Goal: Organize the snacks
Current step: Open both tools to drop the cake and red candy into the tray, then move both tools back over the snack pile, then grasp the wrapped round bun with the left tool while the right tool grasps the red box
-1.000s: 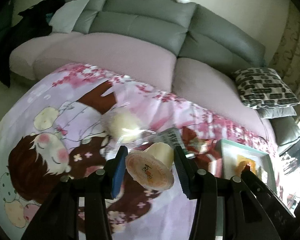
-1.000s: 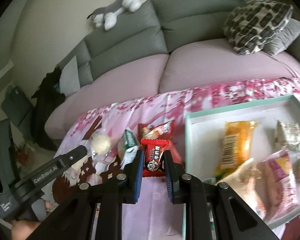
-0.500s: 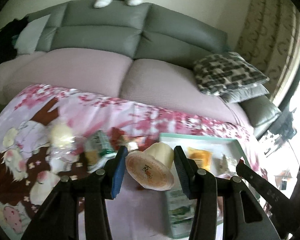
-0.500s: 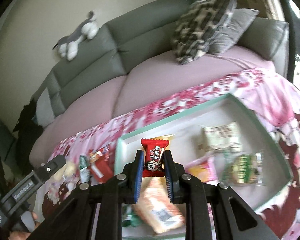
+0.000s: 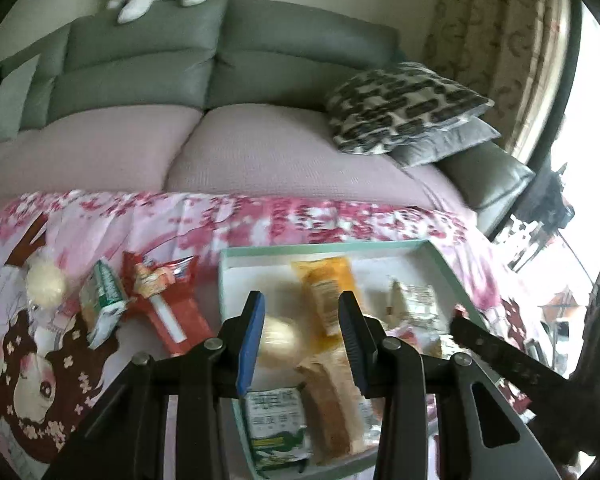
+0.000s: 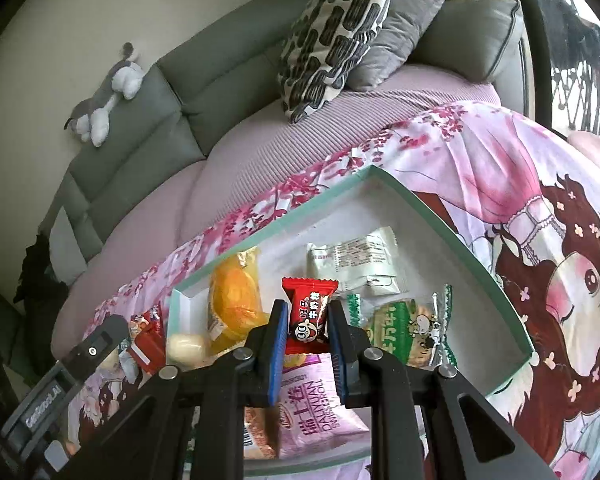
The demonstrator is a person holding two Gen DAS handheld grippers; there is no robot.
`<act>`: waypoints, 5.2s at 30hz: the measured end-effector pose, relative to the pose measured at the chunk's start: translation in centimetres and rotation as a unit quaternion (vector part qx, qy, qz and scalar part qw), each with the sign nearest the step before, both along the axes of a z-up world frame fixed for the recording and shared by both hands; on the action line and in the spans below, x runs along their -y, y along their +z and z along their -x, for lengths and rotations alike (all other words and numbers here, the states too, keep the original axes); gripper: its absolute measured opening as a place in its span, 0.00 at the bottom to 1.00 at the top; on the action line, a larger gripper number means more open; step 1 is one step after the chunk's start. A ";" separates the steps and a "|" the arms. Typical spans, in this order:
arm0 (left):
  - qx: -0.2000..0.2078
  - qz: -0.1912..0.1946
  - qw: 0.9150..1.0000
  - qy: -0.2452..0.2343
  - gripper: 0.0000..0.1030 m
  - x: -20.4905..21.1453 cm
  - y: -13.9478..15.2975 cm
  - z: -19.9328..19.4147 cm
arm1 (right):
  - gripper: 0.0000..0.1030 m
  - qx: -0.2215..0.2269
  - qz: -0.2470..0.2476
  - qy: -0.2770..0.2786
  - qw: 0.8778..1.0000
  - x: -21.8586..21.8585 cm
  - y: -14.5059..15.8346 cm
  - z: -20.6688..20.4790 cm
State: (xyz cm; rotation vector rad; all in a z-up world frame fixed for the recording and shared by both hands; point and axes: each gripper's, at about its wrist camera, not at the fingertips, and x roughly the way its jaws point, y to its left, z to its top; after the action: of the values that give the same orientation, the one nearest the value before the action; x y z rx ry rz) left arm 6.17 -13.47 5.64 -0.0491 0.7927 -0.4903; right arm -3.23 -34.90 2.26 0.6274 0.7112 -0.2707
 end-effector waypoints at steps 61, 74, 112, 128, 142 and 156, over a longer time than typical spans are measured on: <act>-0.024 -0.127 0.983 0.130 0.95 -3.9 -4.3 -2.1 | 1.00 -0.062 0.093 0.005 0.994 -2.4 0.0 -1.7; -0.004 -0.120 0.977 0.176 0.95 -9.2 -2.4 -2.3 | 1.00 -0.043 0.117 0.029 0.992 -6.1 1.7 -3.3; -0.089 -0.054 0.934 0.343 0.95 -30.9 -5.6 -3.2 | 1.00 -0.054 0.103 0.221 0.968 -23.4 -1.7 -11.1; -0.103 -0.008 0.968 0.228 0.95 -28.9 -5.1 -8.7 | 0.90 -0.064 0.138 0.208 0.966 -22.3 -1.9 -12.1; -0.156 0.019 0.974 0.161 0.94 -22.8 -7.2 -14.4 | 0.68 -0.088 0.164 0.220 0.958 -22.4 -3.3 -15.2; -0.164 0.039 0.969 0.179 0.58 -22.2 -8.0 -14.6 | 0.45 -0.080 0.137 0.212 0.964 -21.1 -3.5 -14.9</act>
State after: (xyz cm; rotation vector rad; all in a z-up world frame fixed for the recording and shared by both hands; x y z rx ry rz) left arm 20.81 8.74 -2.40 -0.3476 1.0635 -0.1691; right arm 11.64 -13.76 -1.27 0.1797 0.9254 -0.0197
